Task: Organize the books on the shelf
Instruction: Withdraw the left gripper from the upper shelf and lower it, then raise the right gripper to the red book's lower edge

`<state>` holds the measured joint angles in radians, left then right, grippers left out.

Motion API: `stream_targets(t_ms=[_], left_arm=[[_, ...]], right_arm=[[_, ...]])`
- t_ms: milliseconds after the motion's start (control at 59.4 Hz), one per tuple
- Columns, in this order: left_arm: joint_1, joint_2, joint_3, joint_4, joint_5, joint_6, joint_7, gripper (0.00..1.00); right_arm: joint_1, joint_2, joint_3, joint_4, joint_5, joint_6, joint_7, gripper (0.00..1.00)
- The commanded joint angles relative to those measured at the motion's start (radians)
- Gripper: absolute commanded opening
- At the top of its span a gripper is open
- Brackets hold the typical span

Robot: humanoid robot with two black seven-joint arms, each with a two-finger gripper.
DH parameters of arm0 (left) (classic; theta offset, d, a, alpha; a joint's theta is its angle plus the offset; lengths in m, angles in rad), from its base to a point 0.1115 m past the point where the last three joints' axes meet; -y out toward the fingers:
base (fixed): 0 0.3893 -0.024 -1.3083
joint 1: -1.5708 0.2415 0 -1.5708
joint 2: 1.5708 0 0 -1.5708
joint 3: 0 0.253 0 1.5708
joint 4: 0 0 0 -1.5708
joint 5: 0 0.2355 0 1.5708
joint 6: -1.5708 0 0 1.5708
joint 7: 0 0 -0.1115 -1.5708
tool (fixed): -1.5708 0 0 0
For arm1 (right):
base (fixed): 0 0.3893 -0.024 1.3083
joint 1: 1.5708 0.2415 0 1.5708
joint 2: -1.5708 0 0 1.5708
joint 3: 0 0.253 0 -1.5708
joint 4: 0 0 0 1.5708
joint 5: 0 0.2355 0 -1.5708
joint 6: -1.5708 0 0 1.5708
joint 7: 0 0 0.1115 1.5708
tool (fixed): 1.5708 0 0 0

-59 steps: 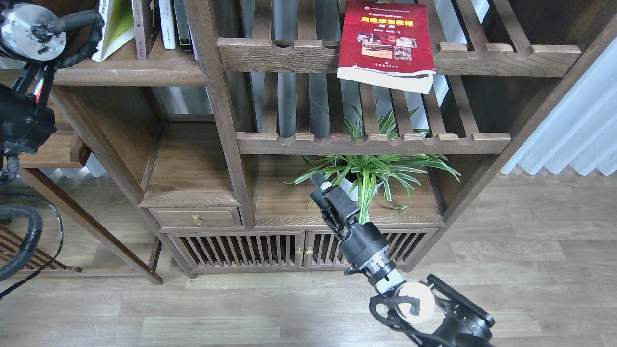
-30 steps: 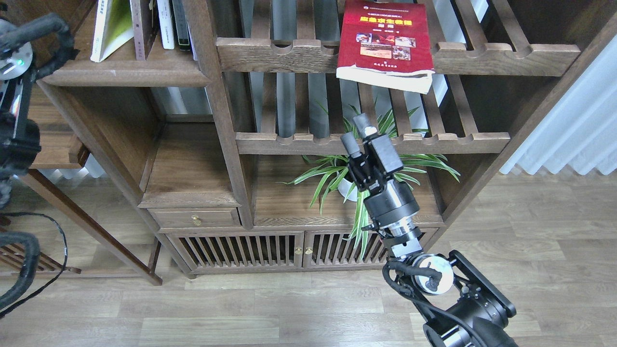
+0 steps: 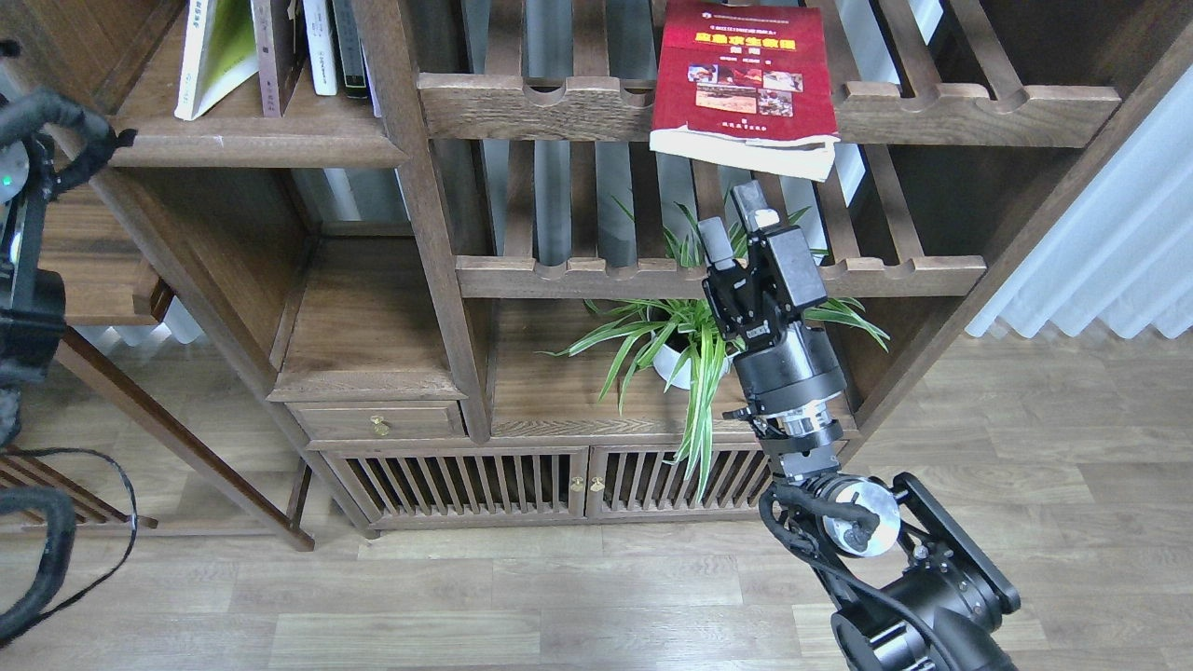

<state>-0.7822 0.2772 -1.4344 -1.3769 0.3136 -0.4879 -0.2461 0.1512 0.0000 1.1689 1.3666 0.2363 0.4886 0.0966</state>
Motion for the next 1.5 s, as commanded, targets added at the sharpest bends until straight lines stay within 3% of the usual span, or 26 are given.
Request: stream_targets(t_ms=[0, 235, 572, 858, 875, 976, 1480], left_arm=[[0.078, 0.000, 0.000, 0.001, -0.011, -0.001, 0.001, 0.77], [0.190, -0.079, 0.046, 0.001, -0.025, -0.001, 0.005, 0.78], [0.235, -0.213, 0.138, -0.004, -0.027, -0.001, 0.077, 0.78], [0.350, -0.277, 0.178, -0.004, -0.027, -0.001, 0.249, 0.74], [0.388, -0.277, 0.180, -0.004, -0.027, -0.001, 0.293, 0.74], [0.448, -0.277, 0.201, -0.004, -0.027, -0.001, 0.341, 0.74], [0.460, -0.277, 0.247, -0.004, -0.025, -0.001, 0.350, 0.72]], right_arm=[[0.002, 0.000, 0.000, -0.001, 0.000, 0.000, 0.000, 0.85], [0.011, 0.000, 0.008, -0.003, 0.000, -0.028, 0.000, 0.85], [0.038, 0.000, 0.043, -0.003, -0.002, -0.085, 0.000, 0.85], [0.053, 0.000, 0.064, 0.003, 0.000, -0.085, 0.000, 0.85], [0.056, 0.000, 0.069, 0.006, -0.002, -0.085, 0.000, 0.85], [0.071, 0.000, 0.078, 0.009, -0.002, -0.088, -0.002, 0.85], [0.119, 0.000, 0.084, 0.005, -0.002, -0.200, 0.000, 0.85]])
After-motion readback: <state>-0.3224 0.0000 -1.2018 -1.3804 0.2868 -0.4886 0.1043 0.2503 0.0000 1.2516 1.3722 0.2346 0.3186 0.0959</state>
